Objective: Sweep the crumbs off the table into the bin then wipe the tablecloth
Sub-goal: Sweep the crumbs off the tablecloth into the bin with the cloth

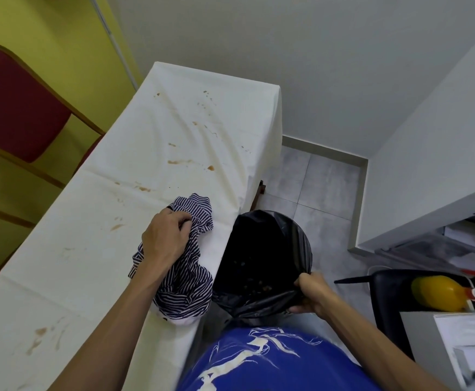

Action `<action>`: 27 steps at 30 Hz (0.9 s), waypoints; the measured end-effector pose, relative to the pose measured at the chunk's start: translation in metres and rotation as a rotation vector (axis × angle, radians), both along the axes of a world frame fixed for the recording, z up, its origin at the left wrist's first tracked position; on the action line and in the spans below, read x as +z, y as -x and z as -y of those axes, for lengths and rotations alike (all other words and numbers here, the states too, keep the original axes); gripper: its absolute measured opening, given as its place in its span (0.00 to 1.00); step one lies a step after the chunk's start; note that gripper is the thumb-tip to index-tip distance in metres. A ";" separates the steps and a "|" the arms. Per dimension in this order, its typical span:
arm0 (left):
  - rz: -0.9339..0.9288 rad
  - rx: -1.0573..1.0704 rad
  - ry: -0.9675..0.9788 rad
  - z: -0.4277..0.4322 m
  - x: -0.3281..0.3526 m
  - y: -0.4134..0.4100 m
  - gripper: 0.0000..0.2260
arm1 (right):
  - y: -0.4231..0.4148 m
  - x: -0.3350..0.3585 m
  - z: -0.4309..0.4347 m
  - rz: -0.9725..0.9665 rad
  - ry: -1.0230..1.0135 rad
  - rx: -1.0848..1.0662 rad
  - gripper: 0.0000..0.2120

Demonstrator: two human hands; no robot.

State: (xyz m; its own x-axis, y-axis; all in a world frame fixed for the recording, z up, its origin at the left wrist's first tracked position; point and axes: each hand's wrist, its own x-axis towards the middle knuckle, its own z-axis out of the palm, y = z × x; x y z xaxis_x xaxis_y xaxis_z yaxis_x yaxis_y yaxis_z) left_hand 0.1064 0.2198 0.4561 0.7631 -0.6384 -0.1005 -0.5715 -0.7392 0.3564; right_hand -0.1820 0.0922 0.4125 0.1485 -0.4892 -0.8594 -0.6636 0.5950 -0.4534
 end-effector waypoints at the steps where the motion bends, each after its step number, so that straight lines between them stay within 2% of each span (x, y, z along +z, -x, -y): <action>1: -0.015 0.003 0.031 0.000 0.001 0.004 0.09 | 0.000 0.000 0.000 -0.003 -0.001 -0.006 0.06; 7: -0.167 -0.112 0.181 0.013 0.005 0.051 0.09 | 0.000 -0.002 0.000 -0.006 -0.007 -0.005 0.06; 11: -0.301 -0.255 0.078 0.019 -0.005 0.082 0.12 | 0.000 -0.004 0.002 -0.016 -0.001 -0.001 0.06; 17: -0.436 -0.281 0.027 0.024 -0.013 0.093 0.13 | 0.002 -0.005 0.003 -0.012 -0.002 -0.003 0.06; 22: -0.479 -0.332 -0.044 0.030 -0.017 0.096 0.11 | 0.004 -0.005 -0.001 -0.002 -0.015 -0.011 0.06; 27: -0.444 -0.385 -0.068 0.034 -0.018 0.098 0.16 | 0.003 -0.003 -0.001 0.009 -0.012 -0.025 0.06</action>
